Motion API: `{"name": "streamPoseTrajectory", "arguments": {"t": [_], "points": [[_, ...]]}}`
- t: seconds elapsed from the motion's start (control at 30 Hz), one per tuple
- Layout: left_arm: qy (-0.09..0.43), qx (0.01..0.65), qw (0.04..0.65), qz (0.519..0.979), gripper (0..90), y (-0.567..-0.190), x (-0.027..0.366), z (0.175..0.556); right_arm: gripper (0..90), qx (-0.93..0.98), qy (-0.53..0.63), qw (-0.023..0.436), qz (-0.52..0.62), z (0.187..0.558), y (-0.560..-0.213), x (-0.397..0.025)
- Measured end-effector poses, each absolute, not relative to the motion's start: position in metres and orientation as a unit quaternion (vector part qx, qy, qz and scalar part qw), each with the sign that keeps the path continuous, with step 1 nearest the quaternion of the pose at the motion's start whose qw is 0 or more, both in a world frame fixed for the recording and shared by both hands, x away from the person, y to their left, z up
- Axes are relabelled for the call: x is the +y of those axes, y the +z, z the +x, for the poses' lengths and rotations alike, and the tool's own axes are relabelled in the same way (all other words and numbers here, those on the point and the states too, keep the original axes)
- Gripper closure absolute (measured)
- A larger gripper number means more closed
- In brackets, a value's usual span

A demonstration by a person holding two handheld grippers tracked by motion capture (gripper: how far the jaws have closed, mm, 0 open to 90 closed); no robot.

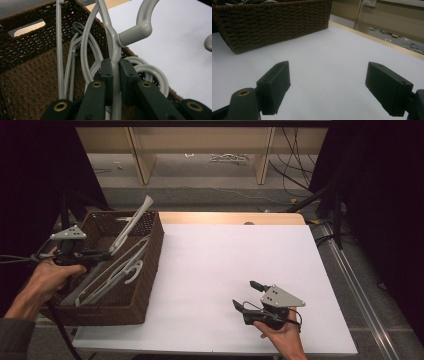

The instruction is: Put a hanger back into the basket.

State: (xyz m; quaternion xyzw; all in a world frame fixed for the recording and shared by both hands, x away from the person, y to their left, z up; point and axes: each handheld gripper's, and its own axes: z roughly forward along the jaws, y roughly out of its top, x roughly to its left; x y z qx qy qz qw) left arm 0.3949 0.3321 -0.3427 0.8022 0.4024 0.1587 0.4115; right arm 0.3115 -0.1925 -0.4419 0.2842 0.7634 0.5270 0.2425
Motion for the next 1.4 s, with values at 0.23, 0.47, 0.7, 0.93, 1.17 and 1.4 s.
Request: {"name": "streamPoseTrajectory", "arguments": {"t": [0.23, 0.47, 0.7, 0.93, 1.17, 1.4], "points": [[0.161, 0.401, 0.395, 0.811, 82.2, -0.356, 0.344, 0.389, 20.9, 0.764, 0.527, 0.242, 0.285, 0.311, -0.442, -0.192], [0.149, 0.402, 0.378, 0.82, 82.2, -0.371, 0.349, 0.39, 20.9, 0.765, 0.525, 0.24, 0.284, 0.312, -0.442, -0.192], [0.133, 0.395, 0.346, 0.84, 82.0, -0.379, 0.341, 0.397, 20.9, 0.764, 0.526, 0.242, 0.284, 0.311, -0.442, -0.192], [0.126, 0.399, 0.319, 0.85, 81.7, -0.39, 0.334, 0.403, 20.9, 0.764, 0.527, 0.241, 0.285, 0.311, -0.442, -0.192], [0.112, 0.409, 0.309, 0.851, 80.6, -0.395, 0.33, 0.404, 20.9, 0.764, 0.527, 0.24, 0.285, 0.311, -0.442, -0.192], [0.112, 0.444, 0.352, 0.817, 65.1, -0.385, 0.335, 0.398, 20.9, 0.764, 0.526, 0.241, 0.284, 0.311, -0.442, -0.192]]}}
